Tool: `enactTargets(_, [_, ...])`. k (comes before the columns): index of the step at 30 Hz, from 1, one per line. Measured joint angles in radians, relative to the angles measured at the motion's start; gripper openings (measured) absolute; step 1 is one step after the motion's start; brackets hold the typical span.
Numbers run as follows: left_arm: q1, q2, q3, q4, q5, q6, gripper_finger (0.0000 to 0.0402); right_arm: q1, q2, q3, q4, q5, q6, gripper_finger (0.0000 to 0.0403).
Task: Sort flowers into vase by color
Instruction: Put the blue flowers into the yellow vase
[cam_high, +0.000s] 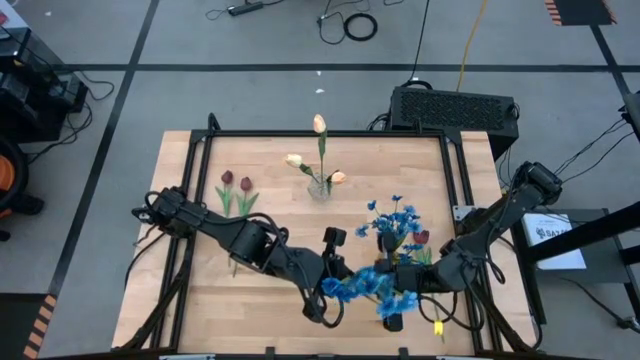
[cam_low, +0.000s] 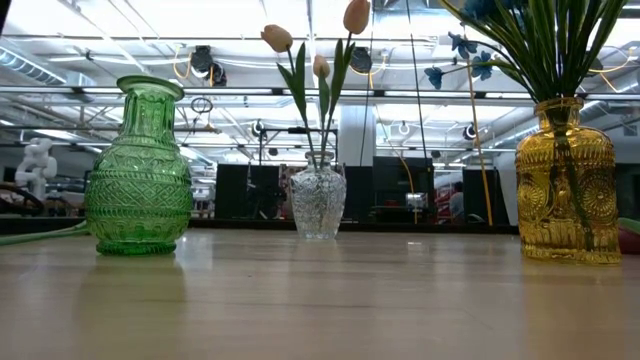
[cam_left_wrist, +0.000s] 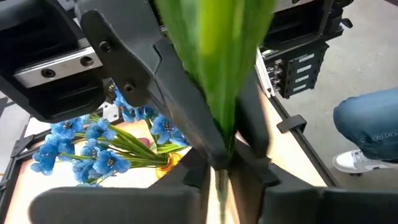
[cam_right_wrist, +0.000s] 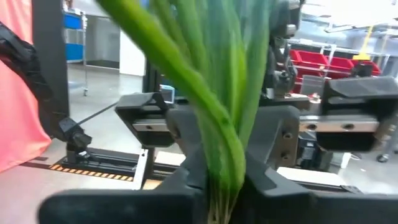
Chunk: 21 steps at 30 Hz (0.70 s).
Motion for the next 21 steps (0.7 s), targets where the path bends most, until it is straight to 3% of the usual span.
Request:
enactTargets(4, [-0.007, 0.0, 0.0, 0.004, -0.02, -0.006, 0.0115, 0.0, 0.0, 0.0, -0.007, 0.034, 0.0, 0.0009])
enactTargets(12, [-0.062, -0.009, 0.0, -0.023, -0.13, -0.028, 0.0222, 0.014, -0.01, 0.0, -0.008, 0.092, -0.008, 0.0011])
enactTargets(21, [-0.168, -0.069, 0.0, -0.176, -0.351, -0.149, 0.0249, 0.109, -0.078, 0.0, -0.002, 0.201, -0.035, 0.0009])
